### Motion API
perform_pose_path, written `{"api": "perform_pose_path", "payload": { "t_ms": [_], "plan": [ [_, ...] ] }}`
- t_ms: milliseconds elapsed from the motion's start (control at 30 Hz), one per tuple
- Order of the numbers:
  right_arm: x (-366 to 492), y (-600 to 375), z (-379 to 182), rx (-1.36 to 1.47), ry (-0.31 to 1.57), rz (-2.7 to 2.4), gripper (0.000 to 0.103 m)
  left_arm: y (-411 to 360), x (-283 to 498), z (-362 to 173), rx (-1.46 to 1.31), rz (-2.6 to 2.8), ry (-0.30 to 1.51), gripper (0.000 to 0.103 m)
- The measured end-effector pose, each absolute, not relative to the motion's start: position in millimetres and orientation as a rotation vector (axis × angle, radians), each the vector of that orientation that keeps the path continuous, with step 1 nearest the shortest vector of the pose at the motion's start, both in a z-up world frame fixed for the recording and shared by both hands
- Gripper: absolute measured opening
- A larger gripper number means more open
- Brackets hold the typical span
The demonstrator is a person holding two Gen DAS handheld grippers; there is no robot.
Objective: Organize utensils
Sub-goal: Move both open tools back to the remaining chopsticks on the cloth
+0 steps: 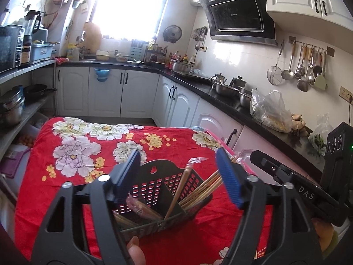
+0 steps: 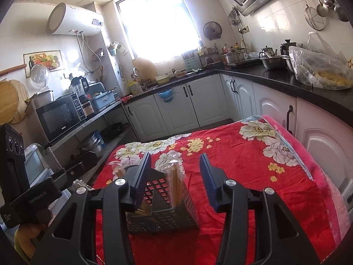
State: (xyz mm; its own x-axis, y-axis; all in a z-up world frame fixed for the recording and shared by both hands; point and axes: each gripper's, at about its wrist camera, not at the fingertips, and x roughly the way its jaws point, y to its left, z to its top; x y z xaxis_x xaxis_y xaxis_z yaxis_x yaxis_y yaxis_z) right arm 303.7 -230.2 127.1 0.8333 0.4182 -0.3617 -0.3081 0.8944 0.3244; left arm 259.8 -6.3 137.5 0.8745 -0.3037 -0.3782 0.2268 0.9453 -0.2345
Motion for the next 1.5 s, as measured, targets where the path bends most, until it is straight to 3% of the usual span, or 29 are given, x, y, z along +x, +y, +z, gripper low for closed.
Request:
{"api": "perform_pose_path", "payload": {
  "t_ms": [300, 667, 1500],
  "plan": [
    [289, -236, 129, 0.254, 0.435, 0.383, 0.057, 5, 241, 143, -0.233, -0.275, 0.411, 0.092],
    [262, -239, 134, 0.242, 0.422, 0.403, 0.065, 17, 209, 153, -0.258, -0.260, 0.377, 0.092],
    [221, -221, 119, 0.166, 0.466, 0.471, 0.066, 38, 164, 131, -0.282, -0.190, 0.401, 0.092]
  ]
}}
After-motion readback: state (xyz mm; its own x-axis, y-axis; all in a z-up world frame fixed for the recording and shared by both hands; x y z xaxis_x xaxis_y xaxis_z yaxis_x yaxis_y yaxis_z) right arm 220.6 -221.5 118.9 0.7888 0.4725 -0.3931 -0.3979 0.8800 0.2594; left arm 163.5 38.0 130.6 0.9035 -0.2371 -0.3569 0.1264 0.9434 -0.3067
